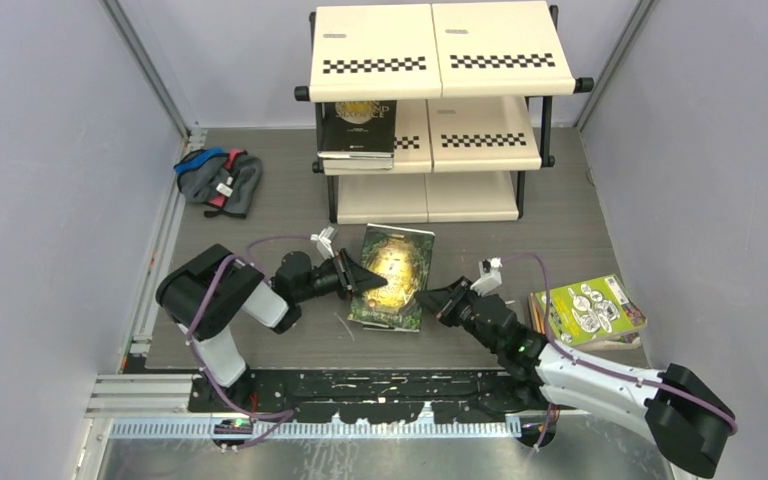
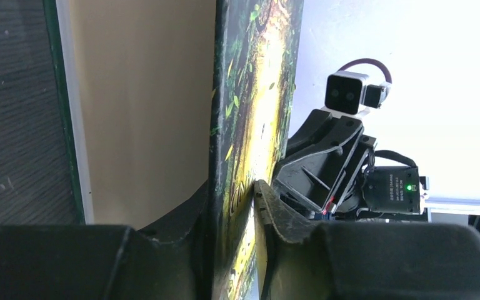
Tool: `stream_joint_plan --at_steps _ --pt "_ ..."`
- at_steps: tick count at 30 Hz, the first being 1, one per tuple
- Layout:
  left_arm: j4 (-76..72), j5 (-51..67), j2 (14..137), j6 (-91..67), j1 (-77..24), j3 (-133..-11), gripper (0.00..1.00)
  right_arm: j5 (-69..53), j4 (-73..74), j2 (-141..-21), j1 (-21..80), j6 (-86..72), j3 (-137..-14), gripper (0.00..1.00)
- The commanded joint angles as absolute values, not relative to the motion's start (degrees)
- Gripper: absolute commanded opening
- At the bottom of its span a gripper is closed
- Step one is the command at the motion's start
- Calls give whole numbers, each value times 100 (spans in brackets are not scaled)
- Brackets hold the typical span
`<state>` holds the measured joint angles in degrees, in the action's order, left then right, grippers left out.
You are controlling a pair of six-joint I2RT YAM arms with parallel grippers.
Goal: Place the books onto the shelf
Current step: Pick up the book from the center of the board.
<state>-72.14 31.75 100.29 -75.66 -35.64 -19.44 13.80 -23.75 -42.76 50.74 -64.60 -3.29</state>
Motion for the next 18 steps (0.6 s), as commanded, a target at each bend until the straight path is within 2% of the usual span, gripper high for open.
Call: stream_joint_plan --at_steps 1,5,18 --pt "-7789 3579 9945 -7451 -3588 -1890 27 970 -2732 -4249 5158 -6184 -725 1" --pt "-7794 3509 9977 -7393 -3414 -1796 39 954 -2582 -4116 5159 -6146 -809 1" --pt "-7543 3678 9873 -7117 -2839 -1571 42 1086 -1402 -3639 5146 -5682 -1382 1"
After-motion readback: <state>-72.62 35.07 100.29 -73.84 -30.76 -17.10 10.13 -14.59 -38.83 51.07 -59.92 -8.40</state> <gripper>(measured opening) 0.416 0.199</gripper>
